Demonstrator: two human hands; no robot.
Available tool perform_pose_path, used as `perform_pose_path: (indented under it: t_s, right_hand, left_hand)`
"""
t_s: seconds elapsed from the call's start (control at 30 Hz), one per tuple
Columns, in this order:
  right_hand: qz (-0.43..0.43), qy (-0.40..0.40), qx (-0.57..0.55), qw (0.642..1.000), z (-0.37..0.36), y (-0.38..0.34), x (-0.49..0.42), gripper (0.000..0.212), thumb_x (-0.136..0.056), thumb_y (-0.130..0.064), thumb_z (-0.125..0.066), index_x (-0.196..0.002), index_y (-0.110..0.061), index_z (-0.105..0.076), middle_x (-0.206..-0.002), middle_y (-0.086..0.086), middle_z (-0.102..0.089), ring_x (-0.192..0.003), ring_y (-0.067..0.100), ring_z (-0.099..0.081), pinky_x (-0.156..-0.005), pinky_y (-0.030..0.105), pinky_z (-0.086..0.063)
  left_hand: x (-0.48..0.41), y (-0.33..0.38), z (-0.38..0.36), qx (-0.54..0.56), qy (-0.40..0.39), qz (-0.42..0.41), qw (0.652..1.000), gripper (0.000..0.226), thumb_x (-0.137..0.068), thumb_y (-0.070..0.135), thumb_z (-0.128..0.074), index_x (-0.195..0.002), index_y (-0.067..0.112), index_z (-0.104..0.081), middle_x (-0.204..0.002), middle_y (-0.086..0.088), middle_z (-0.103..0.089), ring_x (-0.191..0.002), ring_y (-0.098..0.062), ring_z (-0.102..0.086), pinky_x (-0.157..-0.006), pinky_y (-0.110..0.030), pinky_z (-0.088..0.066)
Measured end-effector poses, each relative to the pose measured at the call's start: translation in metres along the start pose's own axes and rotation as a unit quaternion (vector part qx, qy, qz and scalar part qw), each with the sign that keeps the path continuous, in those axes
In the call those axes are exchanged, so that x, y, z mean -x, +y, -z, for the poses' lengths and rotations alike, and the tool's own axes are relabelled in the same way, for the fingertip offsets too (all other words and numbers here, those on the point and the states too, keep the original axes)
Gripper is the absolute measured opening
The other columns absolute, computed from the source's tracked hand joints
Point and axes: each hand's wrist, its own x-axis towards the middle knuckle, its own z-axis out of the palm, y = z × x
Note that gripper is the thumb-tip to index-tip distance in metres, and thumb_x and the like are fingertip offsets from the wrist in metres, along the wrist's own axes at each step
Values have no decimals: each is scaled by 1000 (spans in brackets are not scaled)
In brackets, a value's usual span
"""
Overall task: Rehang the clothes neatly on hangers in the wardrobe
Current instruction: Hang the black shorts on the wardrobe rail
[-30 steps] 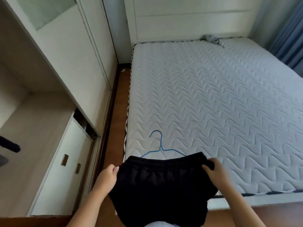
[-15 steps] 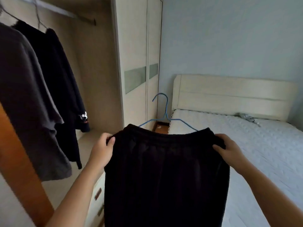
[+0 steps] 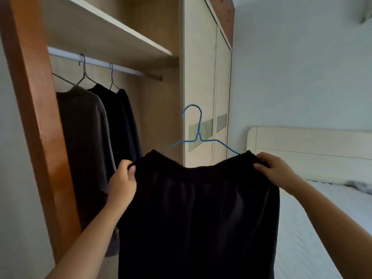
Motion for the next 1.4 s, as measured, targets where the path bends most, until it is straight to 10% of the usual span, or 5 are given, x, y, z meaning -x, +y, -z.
perform_pose_path:
  t_s: [0.67,1.03,1.4]
  right_hand:
    - [-91,-91,-176,976,-31,2,-183,23,-89,-20,-50,-79,-5,-64,-60,3,-62,-54,14,-61,-52,22,-47]
    - [-124,30,-193,973,-110,-13,-298,22,-87,-21,-54,-80,-4,-67,-65,11,-62,-55,20,-57,-55,27,-44]
    - [-90,25,-248,964,-215,-75,-402,22,-89,-25,-52,-75,-11,-63,-81,21,-68,-73,29,-64,-64,34,-48]
  left_hand:
    - [-191,-8,-128,71,141,-3,987,22,-97,14,-36,-108,1,-51,-104,-17,-56,-83,-20,-47,-70,-33,-36]
    - [-353,-75,-211,25,54,-126,990,20,-93,16,-47,-108,6,-55,-103,-9,-59,-101,-31,-55,-79,-39,-44]
    - [-406,-92,-152,-217,396,-418,788,21,-87,6,-55,-106,9,-63,-117,-12,-64,-115,-24,-47,-83,-40,-37]
